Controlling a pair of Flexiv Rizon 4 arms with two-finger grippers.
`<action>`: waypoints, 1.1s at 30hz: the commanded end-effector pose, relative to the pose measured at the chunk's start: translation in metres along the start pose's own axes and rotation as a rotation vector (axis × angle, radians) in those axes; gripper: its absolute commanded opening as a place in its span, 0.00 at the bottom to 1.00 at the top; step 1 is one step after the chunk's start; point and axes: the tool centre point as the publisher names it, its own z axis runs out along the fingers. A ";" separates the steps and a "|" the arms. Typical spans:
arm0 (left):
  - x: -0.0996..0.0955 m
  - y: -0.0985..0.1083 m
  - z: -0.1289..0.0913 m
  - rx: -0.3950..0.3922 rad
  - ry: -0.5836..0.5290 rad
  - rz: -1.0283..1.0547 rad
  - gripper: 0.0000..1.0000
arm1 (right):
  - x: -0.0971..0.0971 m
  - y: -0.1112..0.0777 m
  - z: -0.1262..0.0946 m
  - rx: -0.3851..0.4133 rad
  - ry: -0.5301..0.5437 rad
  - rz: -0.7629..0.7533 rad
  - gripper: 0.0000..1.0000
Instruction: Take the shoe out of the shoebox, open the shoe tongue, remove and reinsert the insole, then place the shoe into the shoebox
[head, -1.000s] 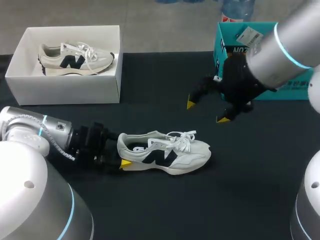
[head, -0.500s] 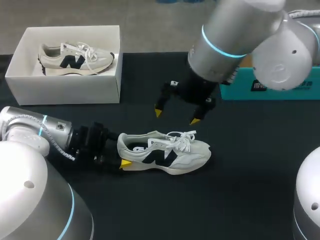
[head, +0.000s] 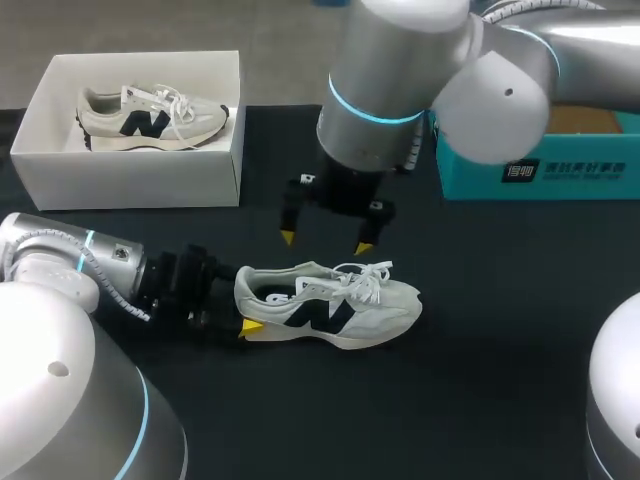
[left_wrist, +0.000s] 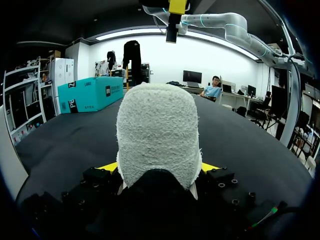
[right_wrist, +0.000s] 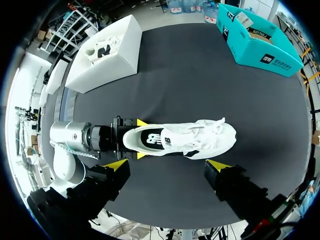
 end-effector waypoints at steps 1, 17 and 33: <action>-0.001 0.003 -0.001 -0.003 0.000 -0.001 0.00 | 0.001 0.000 0.000 0.000 -0.002 0.001 1.00; -0.001 0.003 -0.001 -0.003 0.000 -0.001 0.00 | 0.014 0.010 0.051 -0.034 -0.265 -0.091 1.00; -0.001 0.003 -0.001 -0.003 0.000 -0.001 0.00 | -0.004 0.010 0.107 0.073 -0.316 -0.084 1.00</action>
